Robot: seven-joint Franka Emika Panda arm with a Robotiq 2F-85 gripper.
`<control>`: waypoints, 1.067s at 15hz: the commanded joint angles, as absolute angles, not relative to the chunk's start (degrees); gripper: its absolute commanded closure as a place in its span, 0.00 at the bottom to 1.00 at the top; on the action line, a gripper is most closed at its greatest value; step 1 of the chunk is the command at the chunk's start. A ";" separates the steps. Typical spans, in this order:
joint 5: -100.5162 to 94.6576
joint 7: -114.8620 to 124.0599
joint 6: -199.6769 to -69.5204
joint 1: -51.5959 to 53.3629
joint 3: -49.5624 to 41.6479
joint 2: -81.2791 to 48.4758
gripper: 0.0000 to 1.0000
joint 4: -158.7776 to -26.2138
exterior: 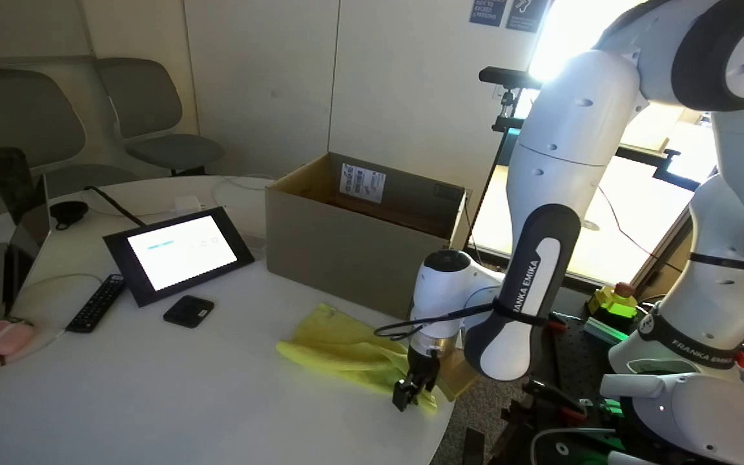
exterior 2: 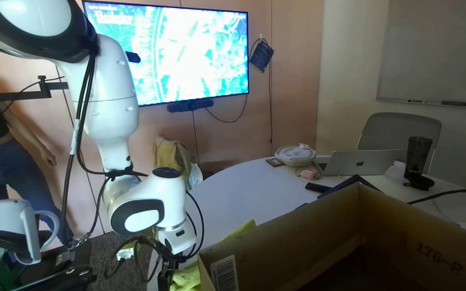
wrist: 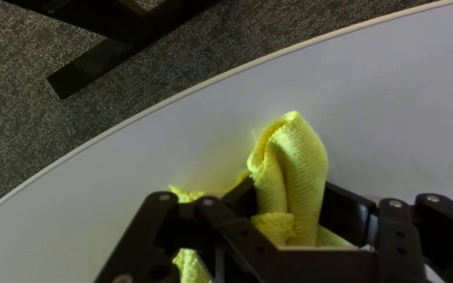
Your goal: Put the marker on the cloth, then fold the cloth and put it in the box
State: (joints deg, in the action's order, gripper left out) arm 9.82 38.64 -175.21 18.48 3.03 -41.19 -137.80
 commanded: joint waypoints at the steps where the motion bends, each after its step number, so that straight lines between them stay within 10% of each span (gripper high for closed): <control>1: 11.85 35.51 -174.96 18.45 3.45 -40.43 0.93 -138.17; 16: -0.70 39.19 -163.46 38.54 -20.92 -26.37 0.93 -138.52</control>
